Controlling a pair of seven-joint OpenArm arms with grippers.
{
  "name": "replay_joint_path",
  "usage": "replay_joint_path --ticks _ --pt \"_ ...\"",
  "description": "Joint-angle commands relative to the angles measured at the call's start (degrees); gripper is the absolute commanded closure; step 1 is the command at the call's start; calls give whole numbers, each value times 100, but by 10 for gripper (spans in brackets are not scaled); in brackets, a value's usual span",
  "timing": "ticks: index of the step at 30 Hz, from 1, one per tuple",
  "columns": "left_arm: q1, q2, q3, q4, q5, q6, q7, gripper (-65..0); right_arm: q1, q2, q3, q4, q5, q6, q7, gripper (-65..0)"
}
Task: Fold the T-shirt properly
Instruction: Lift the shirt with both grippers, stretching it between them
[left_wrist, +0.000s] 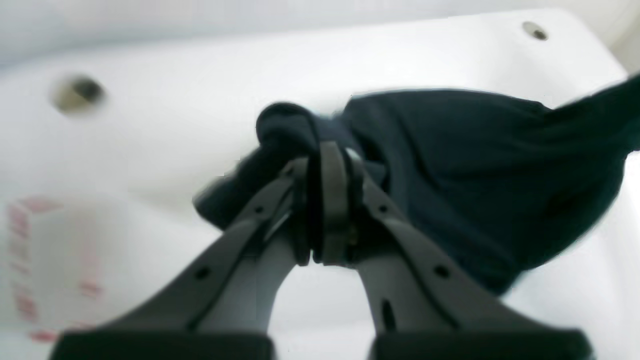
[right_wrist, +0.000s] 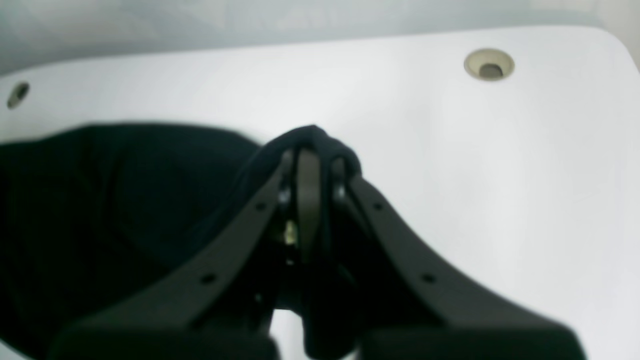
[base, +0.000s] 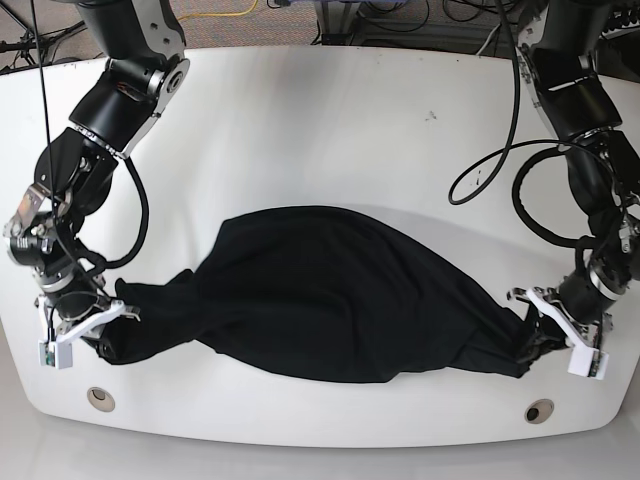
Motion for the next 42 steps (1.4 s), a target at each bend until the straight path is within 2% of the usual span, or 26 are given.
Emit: replay_joint_path --ticks 1,9,17,21,27,31,34,42 --pt "-409 -305 -37 132 -105 -9 -189 0 562 291 1 -253 89 -4 165 -13" --pt "-1033 -771 -125 97 -78 -9 -180 0 1512 590 -8 -974 89 -4 165 -13" --pt "-1807 -859 -178 -96 -78 -9 -162 0 2461 907 -342 -1510 89 -4 165 -13" --pt "-2299 -1053 -152 -114 -70 0 -57 0 2857 995 -404 -1527 80 -4 165 -13" --pt "-3196 -1088 -143 -483 -70 0 75 0 3551 1004 -501 -1826 80 -4 156 -13" --pt "-3820 -1088 -143 -721 -70 0 189 0 4026 1241 -835 -2055 107 5 156 -13" --pt "-4225 -1088 -134 -923 -70 0 242 0 4378 1276 -975 -2099 116 14 173 -13" --pt "-4708 -1088 253 -1222 -70 0 242 0 4633 1294 -993 -2073 107 31 147 -13"
